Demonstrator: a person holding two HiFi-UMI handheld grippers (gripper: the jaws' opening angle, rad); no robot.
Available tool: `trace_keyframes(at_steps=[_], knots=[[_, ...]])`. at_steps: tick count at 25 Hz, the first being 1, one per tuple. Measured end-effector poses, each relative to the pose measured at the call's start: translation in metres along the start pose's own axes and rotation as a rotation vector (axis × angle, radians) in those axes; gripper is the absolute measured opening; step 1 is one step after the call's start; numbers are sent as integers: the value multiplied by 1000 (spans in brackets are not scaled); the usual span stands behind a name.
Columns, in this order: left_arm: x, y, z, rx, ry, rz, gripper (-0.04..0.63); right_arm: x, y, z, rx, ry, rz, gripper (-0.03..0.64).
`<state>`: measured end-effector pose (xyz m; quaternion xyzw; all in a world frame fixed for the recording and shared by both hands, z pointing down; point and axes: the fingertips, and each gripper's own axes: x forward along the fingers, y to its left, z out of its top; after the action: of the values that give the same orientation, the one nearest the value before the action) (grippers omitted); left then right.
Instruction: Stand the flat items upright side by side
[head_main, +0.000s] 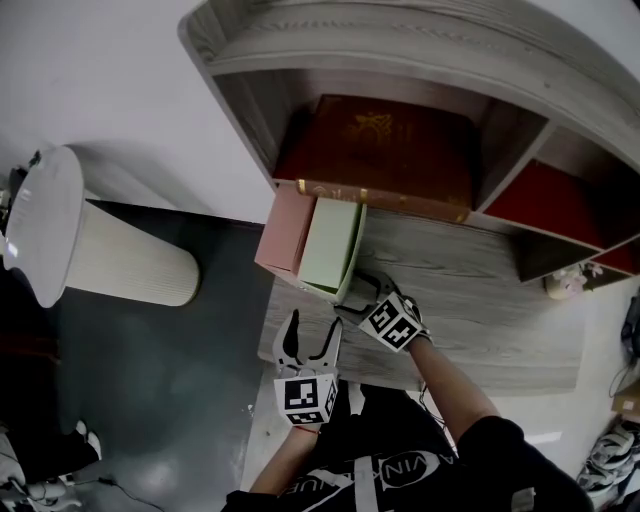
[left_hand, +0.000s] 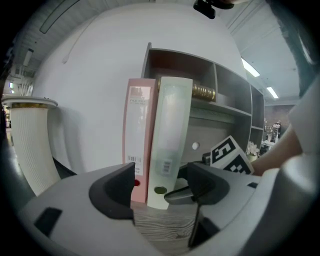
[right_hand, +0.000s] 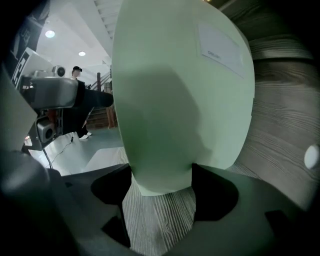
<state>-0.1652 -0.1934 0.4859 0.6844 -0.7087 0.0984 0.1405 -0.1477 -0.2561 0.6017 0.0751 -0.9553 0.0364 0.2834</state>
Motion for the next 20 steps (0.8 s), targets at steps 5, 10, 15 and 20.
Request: trace_keyframes(at_steps=[5, 10, 15, 20], knots=[[-12, 5, -11, -11, 20, 15, 322, 1, -8, 4, -4, 1, 1, 382], [-21, 13, -21, -7, 45, 31, 322, 1, -11, 0, -6, 5, 23, 389], [-27, 14, -28, -14, 52, 25, 322, 0, -13, 4, 31, -1, 3, 393], [-32, 23, -30, -20, 49, 8, 322, -6, -11, 10, 102, -36, -38, 387]])
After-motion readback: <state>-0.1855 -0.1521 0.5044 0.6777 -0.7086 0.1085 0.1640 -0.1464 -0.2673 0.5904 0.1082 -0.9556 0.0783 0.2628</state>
